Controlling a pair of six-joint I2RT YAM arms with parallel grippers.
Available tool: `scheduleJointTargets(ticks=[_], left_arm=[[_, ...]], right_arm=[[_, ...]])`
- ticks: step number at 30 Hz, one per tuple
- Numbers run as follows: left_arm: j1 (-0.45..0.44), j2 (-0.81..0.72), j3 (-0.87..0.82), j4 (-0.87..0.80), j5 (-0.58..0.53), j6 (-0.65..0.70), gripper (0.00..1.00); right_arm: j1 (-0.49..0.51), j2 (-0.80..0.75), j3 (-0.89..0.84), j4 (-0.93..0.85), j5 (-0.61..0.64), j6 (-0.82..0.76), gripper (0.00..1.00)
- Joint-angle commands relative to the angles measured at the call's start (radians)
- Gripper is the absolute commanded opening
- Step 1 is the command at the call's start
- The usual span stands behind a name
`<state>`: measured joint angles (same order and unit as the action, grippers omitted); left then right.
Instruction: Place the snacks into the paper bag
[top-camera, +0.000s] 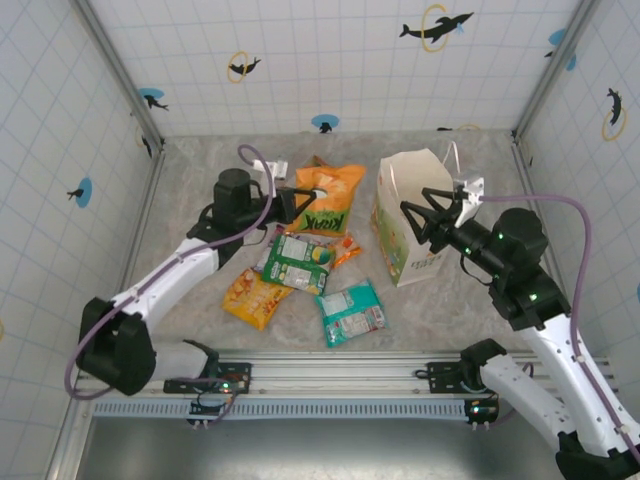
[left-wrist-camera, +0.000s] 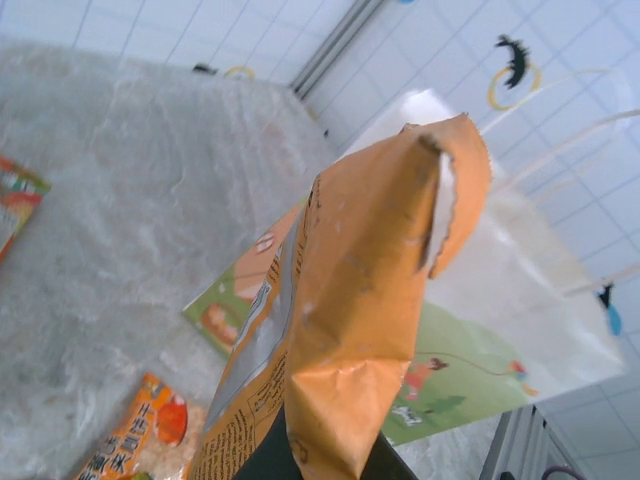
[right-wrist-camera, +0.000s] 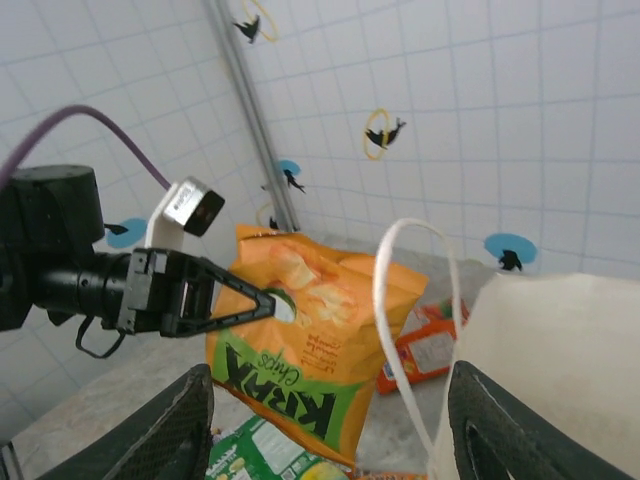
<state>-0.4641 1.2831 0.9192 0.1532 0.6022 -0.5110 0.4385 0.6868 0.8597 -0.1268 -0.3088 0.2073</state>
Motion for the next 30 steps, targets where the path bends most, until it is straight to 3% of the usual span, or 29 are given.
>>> scheduleJointTargets(ticks=[1,14,30], left_arm=[[0.001,-0.087,0.048,-0.026,0.047,0.075,0.02],[0.001,-0.250,0.049,0.089,0.256,0.035,0.02],[-0.001,-0.219,0.050,0.312,0.371,-0.106,0.02]], right_arm=[[-0.003,-0.023,-0.052,0.231,-0.102,-0.042,0.63],[0.008,0.158,0.008,0.340,-0.343,0.021,0.69],[0.133,0.314,0.078,0.407,-0.403,-0.015,0.73]])
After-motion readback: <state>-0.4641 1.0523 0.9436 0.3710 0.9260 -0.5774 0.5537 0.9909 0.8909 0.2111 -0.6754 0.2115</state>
